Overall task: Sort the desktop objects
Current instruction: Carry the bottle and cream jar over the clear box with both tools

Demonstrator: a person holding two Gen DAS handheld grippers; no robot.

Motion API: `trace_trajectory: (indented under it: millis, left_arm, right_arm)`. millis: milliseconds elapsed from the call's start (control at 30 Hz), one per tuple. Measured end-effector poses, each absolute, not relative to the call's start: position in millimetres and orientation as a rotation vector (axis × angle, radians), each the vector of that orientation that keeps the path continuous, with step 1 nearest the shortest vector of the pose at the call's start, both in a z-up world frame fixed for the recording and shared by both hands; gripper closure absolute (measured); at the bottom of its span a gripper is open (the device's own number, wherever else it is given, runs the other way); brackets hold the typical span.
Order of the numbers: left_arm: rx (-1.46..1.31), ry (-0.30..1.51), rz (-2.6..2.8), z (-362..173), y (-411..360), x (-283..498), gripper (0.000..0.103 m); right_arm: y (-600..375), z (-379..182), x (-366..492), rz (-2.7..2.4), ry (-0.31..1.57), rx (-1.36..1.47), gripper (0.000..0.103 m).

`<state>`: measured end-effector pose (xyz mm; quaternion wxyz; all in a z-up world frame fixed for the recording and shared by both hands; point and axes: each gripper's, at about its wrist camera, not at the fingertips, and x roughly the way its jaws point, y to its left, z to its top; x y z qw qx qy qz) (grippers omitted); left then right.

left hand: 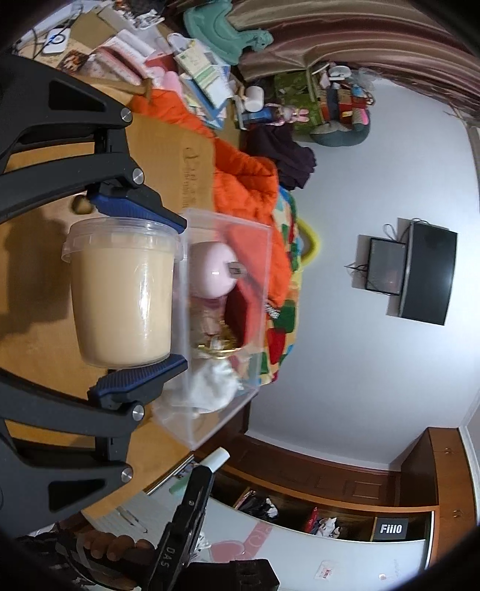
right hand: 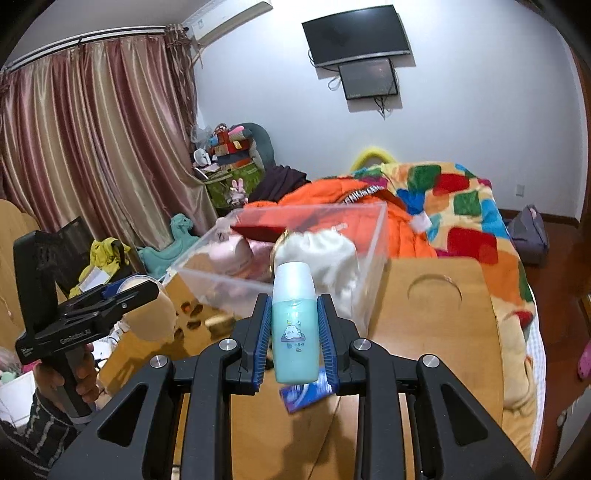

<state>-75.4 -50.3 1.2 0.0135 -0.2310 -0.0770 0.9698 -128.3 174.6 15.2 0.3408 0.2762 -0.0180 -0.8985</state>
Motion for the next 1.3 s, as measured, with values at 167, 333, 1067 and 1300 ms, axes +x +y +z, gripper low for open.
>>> trace_trajectory:
  millis: [167,333,1067,1300]
  left_arm:
    - [-0.678,-0.216,3.023,16,-50,-96,0.037]
    - [-0.687,-0.225,2.985,23,-48,-120,0.037]
    - [-0.767,-0.137,2.869,-4,-14,-191,0.037]
    - [-0.792,-0.104,2.868,-15,-11,-198,0.037]
  right_arm:
    - [160,26,-144,-2.338,-0.016,0.676,0.080]
    - [149,28,-159,-2.324,-0.001,0.684,0.080]
    - [103,2,-220,-2.378,0.212,0.750,0.080]
    - [98,-12,-234,-2.334,0.222,0.766,0.080]
